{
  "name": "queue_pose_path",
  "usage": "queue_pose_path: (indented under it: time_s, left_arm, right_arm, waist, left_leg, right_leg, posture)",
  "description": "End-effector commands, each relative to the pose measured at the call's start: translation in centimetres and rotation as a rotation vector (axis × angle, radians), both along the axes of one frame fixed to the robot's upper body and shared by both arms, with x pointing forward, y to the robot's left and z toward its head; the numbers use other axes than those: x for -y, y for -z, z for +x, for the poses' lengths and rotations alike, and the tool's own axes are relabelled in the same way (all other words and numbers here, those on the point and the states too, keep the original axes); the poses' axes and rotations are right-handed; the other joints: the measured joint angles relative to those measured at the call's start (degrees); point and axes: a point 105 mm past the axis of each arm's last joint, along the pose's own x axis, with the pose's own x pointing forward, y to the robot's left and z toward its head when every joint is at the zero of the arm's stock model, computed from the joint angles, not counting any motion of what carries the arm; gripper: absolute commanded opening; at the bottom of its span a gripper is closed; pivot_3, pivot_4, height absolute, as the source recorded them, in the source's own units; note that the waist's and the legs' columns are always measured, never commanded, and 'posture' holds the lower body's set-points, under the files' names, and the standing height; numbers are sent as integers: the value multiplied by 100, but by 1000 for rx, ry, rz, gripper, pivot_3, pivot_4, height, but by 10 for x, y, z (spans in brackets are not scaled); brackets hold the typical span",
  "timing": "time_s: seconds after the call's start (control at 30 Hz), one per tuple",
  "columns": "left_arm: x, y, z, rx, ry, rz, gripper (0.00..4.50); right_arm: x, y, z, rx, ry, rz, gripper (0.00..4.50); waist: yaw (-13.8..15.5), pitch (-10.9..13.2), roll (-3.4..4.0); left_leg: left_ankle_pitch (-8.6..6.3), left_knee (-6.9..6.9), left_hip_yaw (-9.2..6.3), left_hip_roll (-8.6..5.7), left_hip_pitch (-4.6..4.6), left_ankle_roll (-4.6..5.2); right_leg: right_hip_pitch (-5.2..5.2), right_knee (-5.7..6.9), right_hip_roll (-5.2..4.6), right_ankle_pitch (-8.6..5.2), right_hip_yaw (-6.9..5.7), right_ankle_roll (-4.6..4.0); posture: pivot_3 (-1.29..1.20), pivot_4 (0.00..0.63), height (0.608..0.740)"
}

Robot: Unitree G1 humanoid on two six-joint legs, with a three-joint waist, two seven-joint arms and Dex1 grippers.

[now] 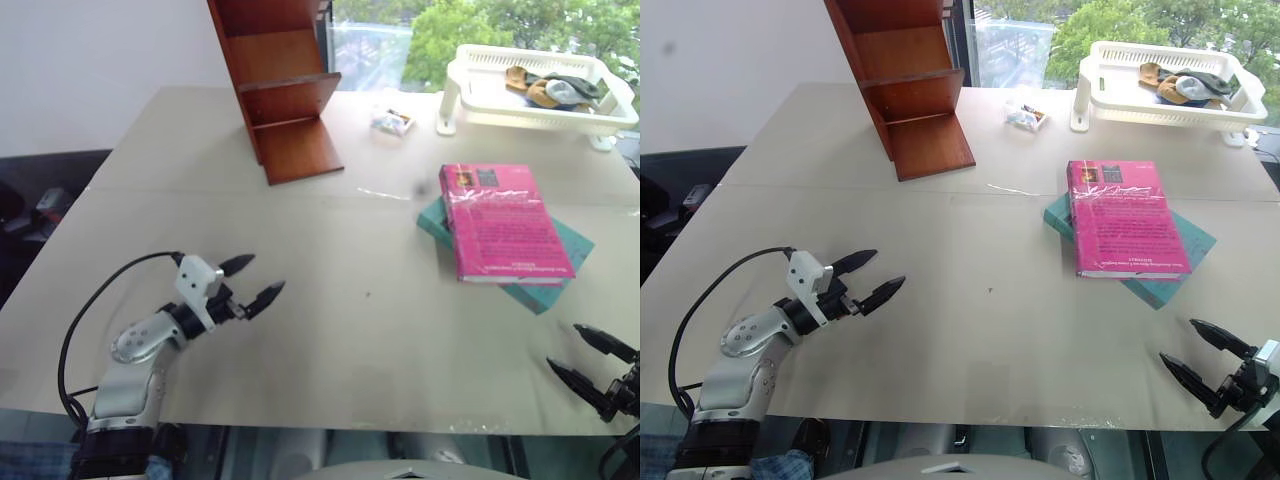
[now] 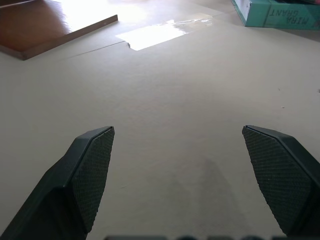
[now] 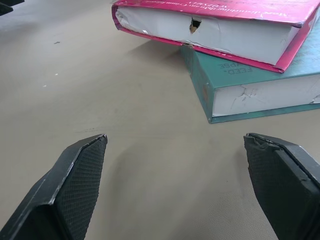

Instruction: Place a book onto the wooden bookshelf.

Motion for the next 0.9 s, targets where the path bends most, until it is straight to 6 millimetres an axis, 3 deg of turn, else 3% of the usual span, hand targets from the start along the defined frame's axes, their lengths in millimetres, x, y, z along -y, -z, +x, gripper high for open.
queue_pose_path:
  time_s: [0.03,0.77,0.83,0.9]
  left_arm:
    - [5,-10,1,32,35,-38,4444]
    - [11,-21,-6,80,174,-78,4444]
    - [11,-23,-9,83,202,-77,4444]
    - [11,-25,-25,62,348,-25,4444]
  right_arm:
    - [4,-10,0,46,18,-22,4500]
    - [8,-2,-4,43,33,-26,4500]
    - [12,-2,-1,48,62,-25,4500]
    - [26,-2,9,68,159,-80,4500]
  waist:
    - [-1,0,0]
    - [-2,0,1]
    - [-4,1,-2]
    - [-12,2,-2]
  left_leg:
    - [0,0,0,0,0,0]
    - [0,3,0,0,0,0]
    - [0,3,1,0,0,0]
    - [0,4,2,0,1,0]
  right_leg:
    - [0,0,0,0,0,0]
    - [0,2,2,0,0,0]
    - [1,2,2,0,-1,0]
    - [1,3,3,0,-1,0]
  posture:
    - [0,150,740]
    - [0,150,740]
    - [0,150,740]
    - [0,150,740]
